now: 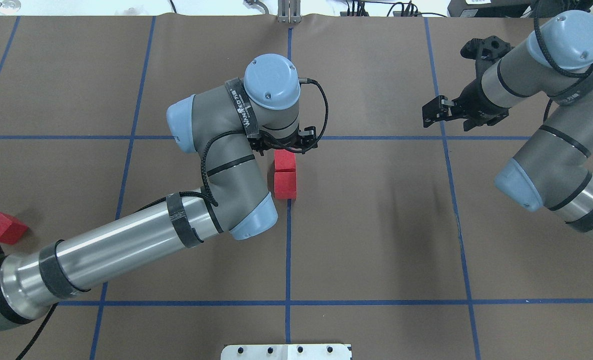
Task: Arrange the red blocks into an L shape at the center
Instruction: 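Open the left gripper and withdraw it toward the far red cube, then grasp the red cube nearest the left gripper, then carry the red cube with the left gripper toward the two-cube column, then lower the cube beside the farther cube of the column and release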
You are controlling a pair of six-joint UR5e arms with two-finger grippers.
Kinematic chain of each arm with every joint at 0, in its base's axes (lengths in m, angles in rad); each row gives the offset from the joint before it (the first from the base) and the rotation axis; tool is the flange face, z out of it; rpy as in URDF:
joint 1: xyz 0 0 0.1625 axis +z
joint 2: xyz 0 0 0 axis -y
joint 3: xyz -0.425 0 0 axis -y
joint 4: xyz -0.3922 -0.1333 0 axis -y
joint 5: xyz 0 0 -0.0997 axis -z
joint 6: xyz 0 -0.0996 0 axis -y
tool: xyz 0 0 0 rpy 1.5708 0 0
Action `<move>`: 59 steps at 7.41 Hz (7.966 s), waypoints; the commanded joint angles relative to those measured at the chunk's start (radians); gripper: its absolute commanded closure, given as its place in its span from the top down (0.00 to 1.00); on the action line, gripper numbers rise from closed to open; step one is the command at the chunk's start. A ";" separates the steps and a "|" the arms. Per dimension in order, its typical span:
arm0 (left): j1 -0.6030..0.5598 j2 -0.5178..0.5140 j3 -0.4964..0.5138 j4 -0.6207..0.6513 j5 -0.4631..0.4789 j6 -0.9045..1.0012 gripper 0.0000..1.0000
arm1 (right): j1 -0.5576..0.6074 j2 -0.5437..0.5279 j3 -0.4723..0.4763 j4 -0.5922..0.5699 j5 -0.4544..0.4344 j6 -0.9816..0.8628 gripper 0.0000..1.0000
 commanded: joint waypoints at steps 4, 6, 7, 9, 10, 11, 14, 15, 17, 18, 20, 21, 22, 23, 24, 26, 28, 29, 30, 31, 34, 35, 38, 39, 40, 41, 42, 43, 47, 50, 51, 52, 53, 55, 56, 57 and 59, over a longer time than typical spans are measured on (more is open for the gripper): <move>-0.167 0.733 -0.649 0.012 -0.072 0.489 1.00 | 0.001 0.001 -0.001 0.000 0.000 -0.002 1.00; -0.347 0.949 -0.662 -0.023 -0.187 0.880 1.00 | 0.001 0.000 0.003 0.001 -0.002 0.004 1.00; -0.388 1.033 -0.643 -0.095 -0.189 0.999 1.00 | -0.001 0.000 0.001 0.000 -0.002 0.007 1.00; -0.389 1.089 -0.536 -0.219 -0.191 1.062 1.00 | -0.002 0.001 -0.002 0.000 -0.005 0.010 1.00; -0.384 1.089 -0.528 -0.223 -0.202 1.038 1.00 | -0.002 0.001 -0.008 0.001 -0.011 0.009 1.00; -0.381 1.087 -0.521 -0.223 -0.252 1.034 1.00 | -0.004 0.004 -0.008 0.001 -0.011 0.010 1.00; -0.372 1.086 -0.443 -0.225 -0.277 1.037 1.00 | -0.007 0.004 -0.007 0.001 -0.011 0.012 1.00; -0.366 1.086 -0.443 -0.223 -0.280 1.034 1.00 | -0.007 0.004 -0.007 0.000 -0.011 0.012 1.00; -0.335 1.080 -0.442 -0.226 -0.323 1.005 1.00 | -0.009 0.003 -0.010 0.001 -0.011 0.012 1.00; -0.303 1.080 -0.437 -0.226 -0.320 1.004 1.00 | -0.009 0.003 -0.010 0.001 -0.011 0.012 1.00; -0.283 1.075 -0.417 -0.226 -0.312 0.985 1.00 | -0.009 0.001 -0.010 0.001 -0.011 0.010 1.00; -0.283 1.073 -0.409 -0.223 -0.311 0.988 1.00 | -0.009 0.003 -0.010 0.001 -0.011 0.012 1.00; -0.283 1.073 -0.406 -0.220 -0.291 0.990 1.00 | -0.009 0.003 -0.008 0.001 -0.011 0.012 1.00; -0.283 1.073 -0.396 -0.226 -0.280 0.988 0.97 | -0.010 0.004 -0.008 0.000 -0.011 0.012 1.00; -0.283 1.073 -0.396 -0.226 -0.280 0.985 0.38 | -0.009 0.004 -0.008 0.000 -0.011 0.012 1.00; -0.284 1.072 -0.412 -0.223 -0.289 0.975 0.00 | -0.010 0.000 -0.011 0.001 -0.012 0.007 1.00; -0.285 1.051 -0.414 -0.208 -0.294 0.949 0.00 | -0.012 0.000 0.002 0.001 -0.015 0.013 1.00; -0.286 1.015 -0.431 -0.182 -0.295 0.797 0.00 | -0.012 0.000 0.003 0.001 -0.017 0.013 1.00; -0.285 0.932 -0.454 -0.098 -0.317 0.567 0.00 | -0.010 0.000 0.001 0.001 -0.018 0.013 1.00; -0.284 0.852 -0.489 -0.012 -0.321 0.401 0.00 | -0.012 0.000 -0.001 0.001 -0.023 0.013 1.00; -0.237 0.611 -0.528 0.128 -0.321 -0.256 0.00 | -0.012 0.000 -0.005 0.001 -0.028 0.012 1.00; -0.152 0.534 -0.517 0.169 -0.312 -0.435 0.00 | -0.012 0.000 -0.005 0.001 -0.031 0.012 1.00; -0.142 0.274 -0.318 0.214 -0.228 -0.637 0.00 | -0.010 0.000 -0.007 0.001 -0.031 0.012 1.00; -0.142 0.201 -0.234 0.208 -0.225 -0.776 0.00 | -0.010 0.000 -0.007 0.001 -0.031 0.013 1.00; -0.137 0.163 -0.203 0.207 -0.225 -0.858 0.00 | -0.010 -0.002 -0.007 0.001 -0.031 0.013 1.00; -0.134 0.156 -0.202 0.202 -0.226 -0.931 0.00 | -0.010 0.000 -0.007 0.001 -0.040 0.013 1.00; -0.119 0.147 -0.199 0.196 -0.225 -0.969 0.00 | -0.010 0.000 -0.008 0.001 -0.043 0.013 1.00; -0.114 0.135 -0.196 0.196 -0.225 -1.005 0.00 | -0.010 0.000 -0.008 0.001 -0.044 0.013 1.00; -0.081 0.049 -0.081 0.173 -0.162 -1.204 0.00 | -0.010 -0.002 -0.011 0.001 -0.048 0.013 1.00; -0.028 0.041 -0.027 0.104 -0.073 -1.332 0.00 | -0.010 -0.005 -0.008 0.000 -0.068 0.017 1.00; -0.030 0.041 -0.027 0.093 -0.073 -1.349 0.00 | -0.012 -0.003 -0.005 0.000 -0.068 0.036 1.00; -0.034 0.043 -0.023 0.076 -0.071 -1.400 0.00 | -0.013 -0.003 -0.008 0.000 -0.068 0.038 0.99; -0.039 0.044 -0.017 0.070 -0.071 -1.449 0.00 | -0.013 -0.003 -0.007 0.001 -0.069 0.038 1.00; -0.033 0.085 -0.007 0.012 -0.071 -1.539 0.00 | -0.013 -0.002 -0.002 0.001 -0.069 0.044 1.00; -0.033 0.101 0.003 -0.052 -0.071 -1.576 0.00 | -0.012 -0.002 -0.001 0.000 -0.069 0.044 1.00; -0.031 0.104 0.009 -0.056 -0.071 -1.578 0.00 | -0.013 -0.002 0.003 0.001 -0.069 0.044 1.00; -0.031 0.104 0.009 -0.074 -0.073 -1.573 0.00 | -0.012 -0.002 0.003 0.000 -0.071 0.046 1.00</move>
